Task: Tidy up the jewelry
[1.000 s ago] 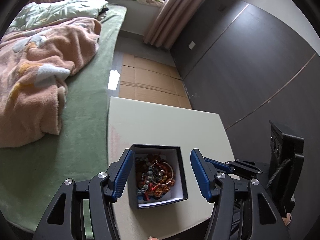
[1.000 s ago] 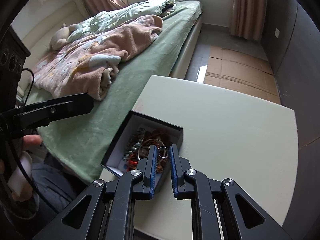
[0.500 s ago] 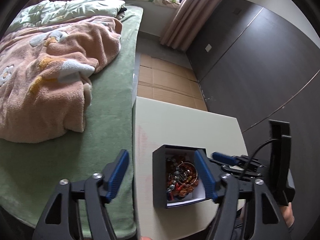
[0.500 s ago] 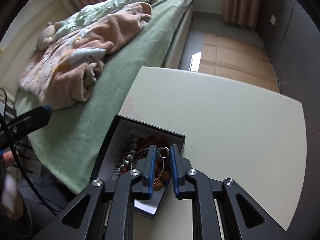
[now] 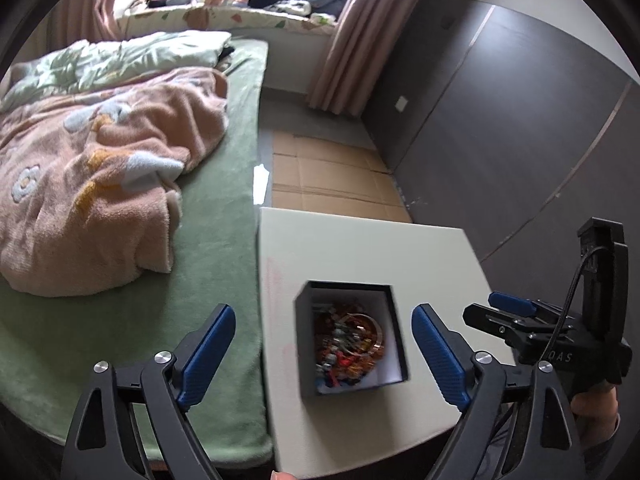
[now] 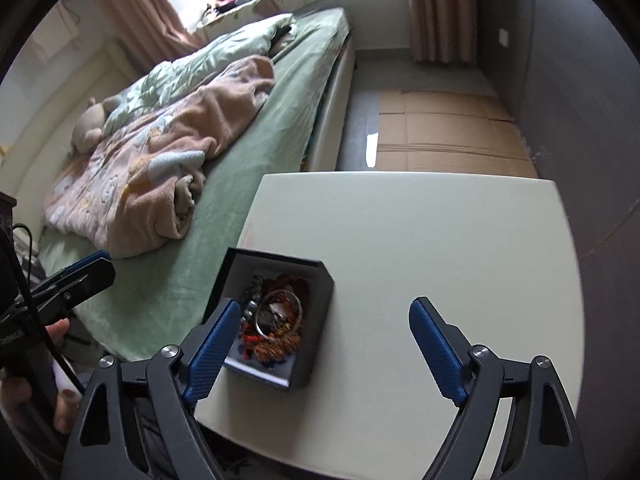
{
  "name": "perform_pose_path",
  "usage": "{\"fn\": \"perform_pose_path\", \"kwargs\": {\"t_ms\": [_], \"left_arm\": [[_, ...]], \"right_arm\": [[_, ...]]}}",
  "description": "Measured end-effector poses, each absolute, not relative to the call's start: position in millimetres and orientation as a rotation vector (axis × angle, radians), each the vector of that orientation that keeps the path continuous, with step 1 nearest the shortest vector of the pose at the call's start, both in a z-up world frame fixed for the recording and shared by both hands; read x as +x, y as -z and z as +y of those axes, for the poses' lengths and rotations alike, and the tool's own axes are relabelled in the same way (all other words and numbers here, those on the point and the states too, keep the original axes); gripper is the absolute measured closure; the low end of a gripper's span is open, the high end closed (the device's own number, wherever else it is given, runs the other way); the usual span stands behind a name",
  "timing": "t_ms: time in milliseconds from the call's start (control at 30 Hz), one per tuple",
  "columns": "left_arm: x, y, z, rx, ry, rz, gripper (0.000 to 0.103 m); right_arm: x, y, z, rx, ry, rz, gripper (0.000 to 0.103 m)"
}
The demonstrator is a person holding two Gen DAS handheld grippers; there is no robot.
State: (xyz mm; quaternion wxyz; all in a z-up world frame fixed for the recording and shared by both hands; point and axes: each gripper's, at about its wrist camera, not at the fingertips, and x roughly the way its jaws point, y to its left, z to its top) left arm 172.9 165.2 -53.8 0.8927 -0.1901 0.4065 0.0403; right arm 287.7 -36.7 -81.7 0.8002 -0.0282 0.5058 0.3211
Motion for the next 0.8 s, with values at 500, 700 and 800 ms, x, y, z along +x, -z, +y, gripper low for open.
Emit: {"fn": "perform_pose_path", "kwargs": {"t_ms": [500,700,800], "left_arm": [[114.6,22.0,109.4,-0.234,-0.052,0.728,0.0],[89.1,21.8,98.3,-0.199,-0.043,0.674,0.0],[79.3,31.0,99.1,-0.206,-0.044,0.656,0.0]], "right_arm": [[229.9,41.7,-114.4,0.016,-0.626,0.907,0.0],[200.6,36.5,-135.0,0.02,-0.583,0.853,0.0],[185.5,40.3,-143.2,0.024,-0.572,0.844,0.0]]}}
